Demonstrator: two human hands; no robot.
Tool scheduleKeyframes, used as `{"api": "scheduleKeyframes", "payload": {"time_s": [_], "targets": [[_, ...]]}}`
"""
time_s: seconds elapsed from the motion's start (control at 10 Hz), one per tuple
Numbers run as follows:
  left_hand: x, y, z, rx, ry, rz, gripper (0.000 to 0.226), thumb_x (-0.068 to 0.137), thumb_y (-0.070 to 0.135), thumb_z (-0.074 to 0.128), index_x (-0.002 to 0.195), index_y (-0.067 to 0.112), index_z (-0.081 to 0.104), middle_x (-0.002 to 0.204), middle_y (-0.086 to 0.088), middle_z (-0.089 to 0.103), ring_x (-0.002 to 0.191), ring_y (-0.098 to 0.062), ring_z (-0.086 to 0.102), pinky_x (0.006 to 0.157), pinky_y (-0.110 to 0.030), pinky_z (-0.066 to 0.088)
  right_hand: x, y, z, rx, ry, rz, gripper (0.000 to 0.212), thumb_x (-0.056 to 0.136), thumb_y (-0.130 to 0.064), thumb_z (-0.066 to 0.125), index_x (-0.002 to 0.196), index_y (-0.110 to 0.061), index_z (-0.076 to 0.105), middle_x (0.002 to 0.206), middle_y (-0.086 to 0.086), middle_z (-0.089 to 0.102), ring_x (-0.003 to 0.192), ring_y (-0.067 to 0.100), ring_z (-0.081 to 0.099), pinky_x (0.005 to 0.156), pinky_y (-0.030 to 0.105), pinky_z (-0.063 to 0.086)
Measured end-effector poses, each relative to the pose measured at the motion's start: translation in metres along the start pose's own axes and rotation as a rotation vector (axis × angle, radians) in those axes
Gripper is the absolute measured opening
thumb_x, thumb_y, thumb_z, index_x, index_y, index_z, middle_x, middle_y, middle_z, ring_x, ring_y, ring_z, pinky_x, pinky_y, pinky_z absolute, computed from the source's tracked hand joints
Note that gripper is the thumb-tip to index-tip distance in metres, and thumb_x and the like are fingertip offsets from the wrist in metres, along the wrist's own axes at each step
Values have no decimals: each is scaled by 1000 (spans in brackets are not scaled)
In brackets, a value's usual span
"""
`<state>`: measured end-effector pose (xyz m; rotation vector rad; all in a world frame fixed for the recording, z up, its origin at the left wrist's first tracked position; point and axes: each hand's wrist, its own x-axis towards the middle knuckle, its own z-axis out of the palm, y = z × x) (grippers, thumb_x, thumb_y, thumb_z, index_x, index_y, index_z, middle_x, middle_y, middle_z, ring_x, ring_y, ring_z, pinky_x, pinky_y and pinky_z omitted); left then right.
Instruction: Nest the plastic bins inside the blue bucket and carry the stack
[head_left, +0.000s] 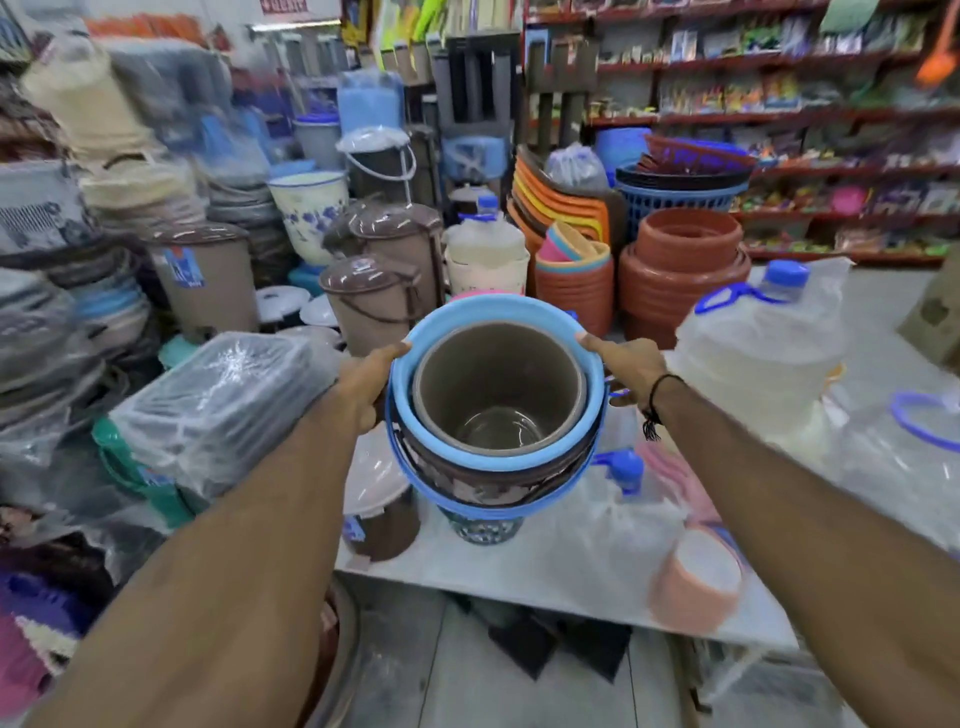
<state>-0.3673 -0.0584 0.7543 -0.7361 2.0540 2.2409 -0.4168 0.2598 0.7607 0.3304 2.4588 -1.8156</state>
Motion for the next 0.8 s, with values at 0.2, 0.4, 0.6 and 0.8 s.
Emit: {"api": "scheduleKeyframes", "payload": {"time_s": [0.2,0.4,0.6,0.8], "targets": [[118,20,4,29,83,-71,52,73,46,72,108,8,67,84,-12,74,65,-26,69,53,-33,58,110,-12,57,-5,3,48,42,71,-56,76,83,-17,65,76,4,67,63,19,60,48,25,46],[215,-37,5,135,103,-260,50,81,38,67,119,6,61,101,-13,72,78,-26,69,58,-33,56,209,59,112,-121,-32,245,63,56,-67,72,84,-11,70,85,9,74,77,28,69,71,42,60],[264,-103,14,245,87,-386,24,91,24,61,100,2,63,88,-15,68,60,-21,68,52,-28,55,245,136,161,-245,-78,424,58,71,-44,69,110,-1,69,111,17,71,100,36,67,88,42,56],[381,-184,6,536,-58,-390,72,67,54,58,120,5,65,123,-17,68,105,-32,67,94,-44,55,262,148,188,-406,-113,508,44,86,-25,59,117,5,65,114,22,68,91,30,62,82,41,52]]}}
